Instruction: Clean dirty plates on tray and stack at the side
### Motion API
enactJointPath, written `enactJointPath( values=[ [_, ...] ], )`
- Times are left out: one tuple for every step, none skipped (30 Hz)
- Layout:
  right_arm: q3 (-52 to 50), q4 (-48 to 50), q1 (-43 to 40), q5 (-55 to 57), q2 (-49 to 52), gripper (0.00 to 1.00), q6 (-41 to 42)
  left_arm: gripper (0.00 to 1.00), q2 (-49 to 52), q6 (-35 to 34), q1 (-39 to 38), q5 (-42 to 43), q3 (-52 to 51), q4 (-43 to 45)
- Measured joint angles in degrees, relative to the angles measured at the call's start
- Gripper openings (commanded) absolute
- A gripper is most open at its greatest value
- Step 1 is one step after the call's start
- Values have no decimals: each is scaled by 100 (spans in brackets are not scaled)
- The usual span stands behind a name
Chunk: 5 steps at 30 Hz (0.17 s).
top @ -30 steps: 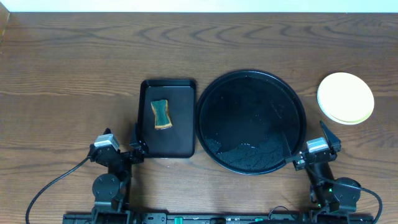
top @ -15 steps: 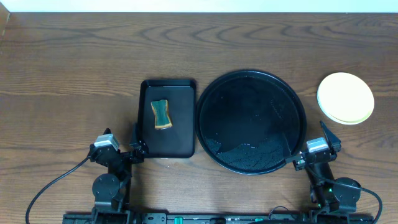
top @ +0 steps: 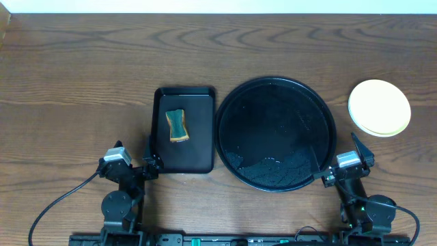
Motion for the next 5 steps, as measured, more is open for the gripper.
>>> enactJointPath(
  values=[
    [0,0,0,-2,0,99,0,85,0,-2,0,0,0,0],
    [0,0,0,-2,0,99,0,85,0,0,0,0,0,0],
    [0,0,0,0,0,99,2,85,0,0,0,0,0,0],
    [0,2,0,0,2,99,0,85,0,0,0,0,0,0],
    [0,2,0,0,0,99,0,85,0,-2,0,0,0,0]
  ],
)
